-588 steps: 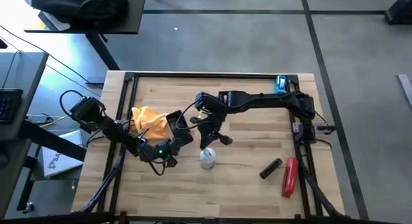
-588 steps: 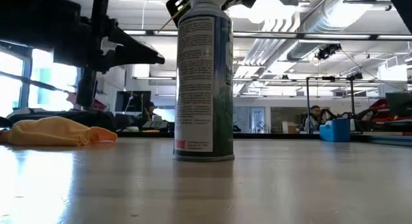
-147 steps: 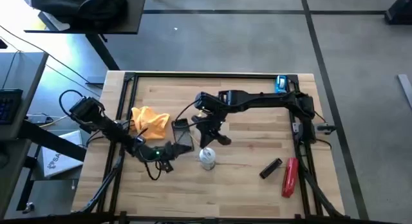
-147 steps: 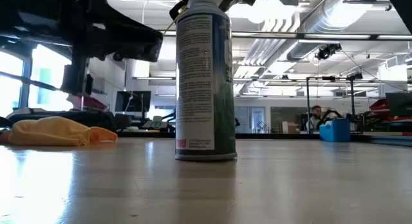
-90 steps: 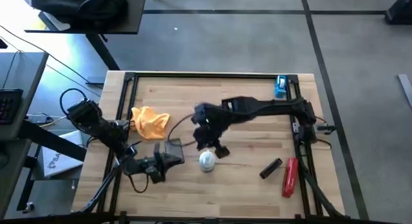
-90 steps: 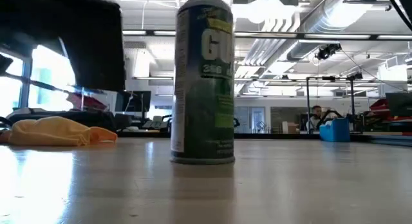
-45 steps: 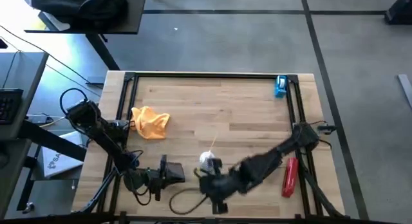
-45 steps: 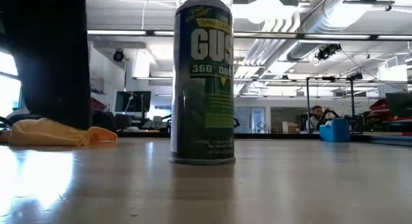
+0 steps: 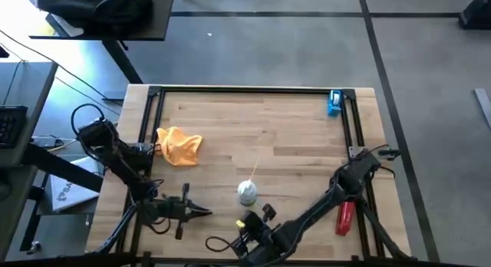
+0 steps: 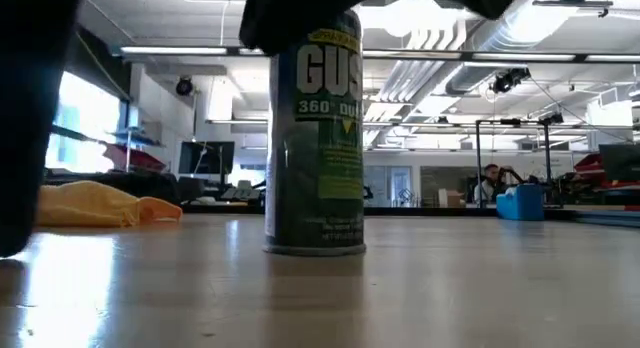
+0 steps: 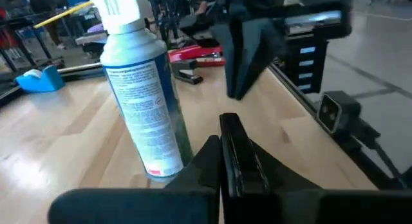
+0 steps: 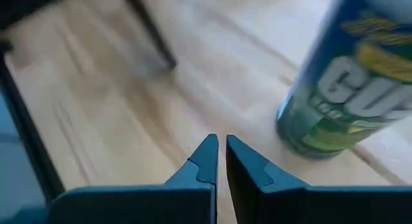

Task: Apply microfiber cloth
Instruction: Wipe the back of the cellphone with the yellow microfiber cloth

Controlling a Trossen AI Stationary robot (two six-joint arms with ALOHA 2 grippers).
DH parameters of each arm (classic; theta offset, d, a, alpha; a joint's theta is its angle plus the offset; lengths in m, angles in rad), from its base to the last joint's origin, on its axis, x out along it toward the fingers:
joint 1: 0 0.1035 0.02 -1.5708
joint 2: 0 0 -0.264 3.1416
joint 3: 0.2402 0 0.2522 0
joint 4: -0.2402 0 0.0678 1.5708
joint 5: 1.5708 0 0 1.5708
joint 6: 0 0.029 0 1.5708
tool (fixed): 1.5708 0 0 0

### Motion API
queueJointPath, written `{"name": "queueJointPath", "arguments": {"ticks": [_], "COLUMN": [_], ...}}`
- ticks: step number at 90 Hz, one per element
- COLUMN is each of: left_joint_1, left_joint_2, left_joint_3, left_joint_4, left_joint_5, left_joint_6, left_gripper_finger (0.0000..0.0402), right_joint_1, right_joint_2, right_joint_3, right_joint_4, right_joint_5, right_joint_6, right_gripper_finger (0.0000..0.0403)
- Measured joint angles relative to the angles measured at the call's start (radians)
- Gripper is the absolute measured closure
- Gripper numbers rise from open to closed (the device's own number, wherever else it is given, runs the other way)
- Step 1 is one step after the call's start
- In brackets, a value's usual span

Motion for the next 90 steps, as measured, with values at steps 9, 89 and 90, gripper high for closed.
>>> {"name": "queueJointPath", "arguments": {"ticks": [9, 89, 90], "left_joint_1": [-0.023, -0.287, -0.288], "left_joint_2": [-0.043, -0.285, -0.285], "left_joint_3": [-0.008, -0.015, -0.015], "left_joint_4": [0.029, -0.01, -0.012], "left_joint_5": [-0.06, -0.401, -0.404], "left_joint_6": [0.023, 0.035, 0.034], "left_gripper_finger": [0.0394, 0.0394, 0.0394], "right_joint_1": [-0.014, -0.262, -0.26], "right_joint_2": [0.009, 0.008, 0.008], "right_joint_3": [0.0, -0.236, -0.246], "right_joint_4": [-0.092, 0.223, 0.241], "right_joint_5": [0.06, -0.167, -0.162], "right_joint_6": [0.039, -0.423, -0.417], "right_gripper_finger": [0.0403, 0.0403, 0.0403]}}
